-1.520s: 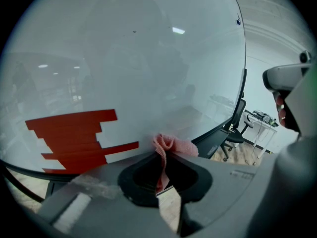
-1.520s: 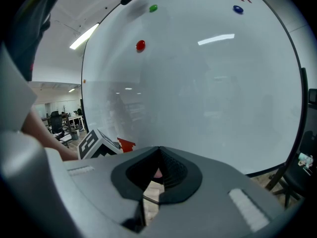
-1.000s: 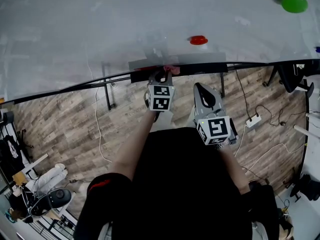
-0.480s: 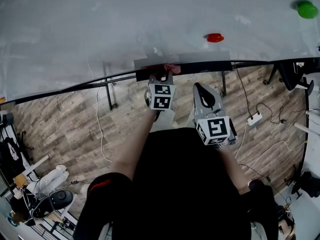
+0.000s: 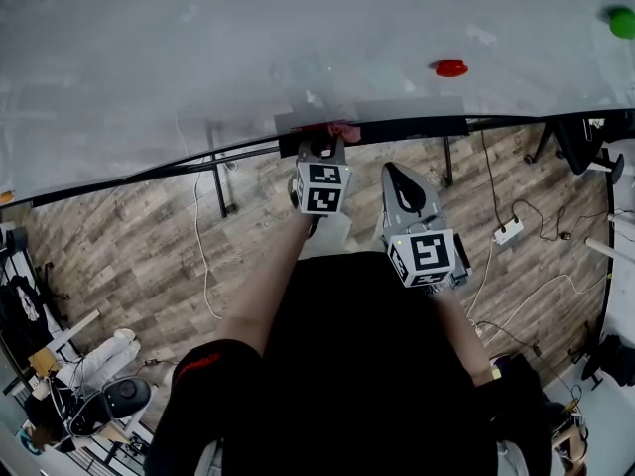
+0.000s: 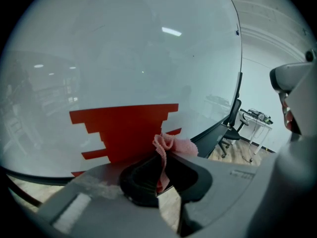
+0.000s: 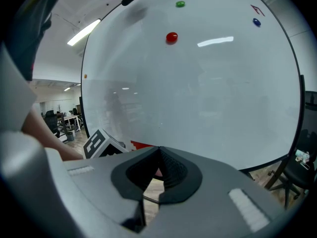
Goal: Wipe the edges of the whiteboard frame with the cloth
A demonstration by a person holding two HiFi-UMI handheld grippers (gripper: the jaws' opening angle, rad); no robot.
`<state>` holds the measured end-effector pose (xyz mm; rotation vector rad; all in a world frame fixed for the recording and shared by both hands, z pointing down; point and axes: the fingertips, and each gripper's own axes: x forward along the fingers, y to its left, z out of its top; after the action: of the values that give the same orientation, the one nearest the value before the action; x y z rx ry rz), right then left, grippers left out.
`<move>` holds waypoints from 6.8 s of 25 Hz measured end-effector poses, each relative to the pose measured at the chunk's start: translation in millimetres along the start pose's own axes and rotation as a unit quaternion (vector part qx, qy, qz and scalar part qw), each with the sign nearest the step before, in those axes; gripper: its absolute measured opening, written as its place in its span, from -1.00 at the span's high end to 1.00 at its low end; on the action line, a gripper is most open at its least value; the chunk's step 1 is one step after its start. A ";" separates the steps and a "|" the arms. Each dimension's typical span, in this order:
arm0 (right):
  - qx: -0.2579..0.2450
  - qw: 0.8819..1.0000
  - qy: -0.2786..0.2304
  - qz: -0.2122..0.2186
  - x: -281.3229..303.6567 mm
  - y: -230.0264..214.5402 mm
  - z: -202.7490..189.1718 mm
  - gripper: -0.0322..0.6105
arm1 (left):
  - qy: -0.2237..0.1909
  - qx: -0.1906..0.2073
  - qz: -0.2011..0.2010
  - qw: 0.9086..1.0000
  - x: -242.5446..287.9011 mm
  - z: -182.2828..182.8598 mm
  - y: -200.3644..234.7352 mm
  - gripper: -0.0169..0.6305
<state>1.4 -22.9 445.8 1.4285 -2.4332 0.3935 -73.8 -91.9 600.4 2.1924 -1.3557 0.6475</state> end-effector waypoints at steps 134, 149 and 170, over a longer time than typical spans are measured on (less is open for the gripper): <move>-0.009 1.000 0.000 0.010 95.1 223.1 21.1 0.89 | 0.013 0.038 -0.030 0.999 -105.4 -54.3 180.6 0.86; -0.015 1.000 0.002 0.020 109.4 247.3 21.4 0.89 | 0.012 0.031 -0.020 0.999 -117.4 -61.9 210.6 0.86; -0.053 0.993 0.008 0.109 114.8 262.4 27.1 0.89 | 0.006 -0.004 0.051 0.999 -134.9 -68.8 244.7 0.86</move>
<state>-285.4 -1.3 442.0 1.1179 -2.5637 0.3159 -359.0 -54.3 607.1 2.1215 -1.4677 0.6909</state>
